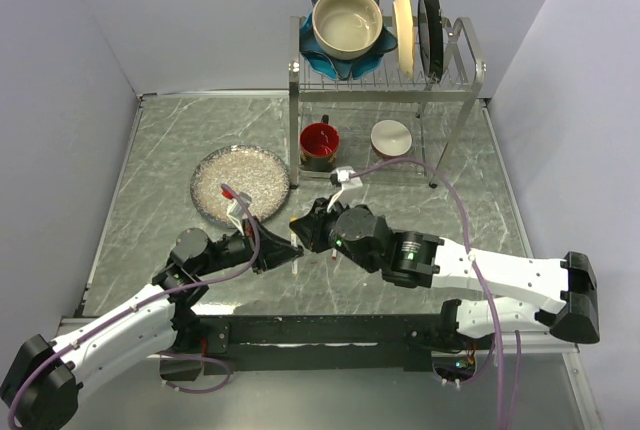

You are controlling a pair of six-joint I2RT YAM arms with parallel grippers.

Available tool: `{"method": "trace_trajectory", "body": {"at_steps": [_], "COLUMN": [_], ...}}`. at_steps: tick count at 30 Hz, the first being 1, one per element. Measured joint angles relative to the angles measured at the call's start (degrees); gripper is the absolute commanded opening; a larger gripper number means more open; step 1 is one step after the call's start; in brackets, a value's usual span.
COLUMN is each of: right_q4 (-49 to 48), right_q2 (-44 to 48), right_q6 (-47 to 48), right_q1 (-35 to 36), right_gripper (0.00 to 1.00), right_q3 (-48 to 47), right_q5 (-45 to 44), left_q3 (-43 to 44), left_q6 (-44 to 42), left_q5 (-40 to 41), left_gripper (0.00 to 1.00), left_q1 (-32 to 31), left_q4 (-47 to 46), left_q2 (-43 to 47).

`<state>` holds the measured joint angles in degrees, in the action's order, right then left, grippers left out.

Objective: Insert the pens into the pen caps

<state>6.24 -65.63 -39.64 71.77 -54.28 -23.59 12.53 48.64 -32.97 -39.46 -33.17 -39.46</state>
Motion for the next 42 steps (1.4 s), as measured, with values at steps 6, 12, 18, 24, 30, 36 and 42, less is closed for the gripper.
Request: {"method": "trace_trajectory", "body": {"at_steps": [6,12,18,24,30,36,42], "right_q4": [7.54,11.69,7.02,4.0,3.58,4.59,4.63], "right_q2": [-5.81,-8.55,-5.55,-1.73,1.2,2.47,2.6], "right_q6": [-4.85,-7.91,-6.29,-5.64,-3.67,-0.04,3.39], "right_q1": [5.27,8.59,9.29,10.4,11.23,11.21,9.55], "right_gripper": [0.0,0.2,0.42,0.56,0.63,0.64,0.63], "right_q3": [-3.85,-6.03,-3.39,-2.99,-2.97,-4.52,-8.0], "right_q5": [-12.59,-19.76,-17.22,-13.84,-11.98,-12.37,-11.8], "left_q3": [0.07,1.33,3.28,4.63,5.2,5.2,5.2], "left_q6": [-1.95,-4.17,-4.68,-5.05,-6.4,-7.37,-7.37], "left_q5": [0.35,0.13,-0.2,-0.28,-0.9,-2.78,-4.85], "left_gripper": [0.01,0.01,0.01,0.01,0.01,0.01,0.01], "left_q1": [-0.09,-0.44,-0.37,-0.22,-0.13,-0.09,-0.09], "left_q4": [6.34,11.23,11.8,11.58,11.8,12.02,11.93], "left_q2": [-0.02,0.37,1.14,4.83,8.44,11.37,11.3]}}
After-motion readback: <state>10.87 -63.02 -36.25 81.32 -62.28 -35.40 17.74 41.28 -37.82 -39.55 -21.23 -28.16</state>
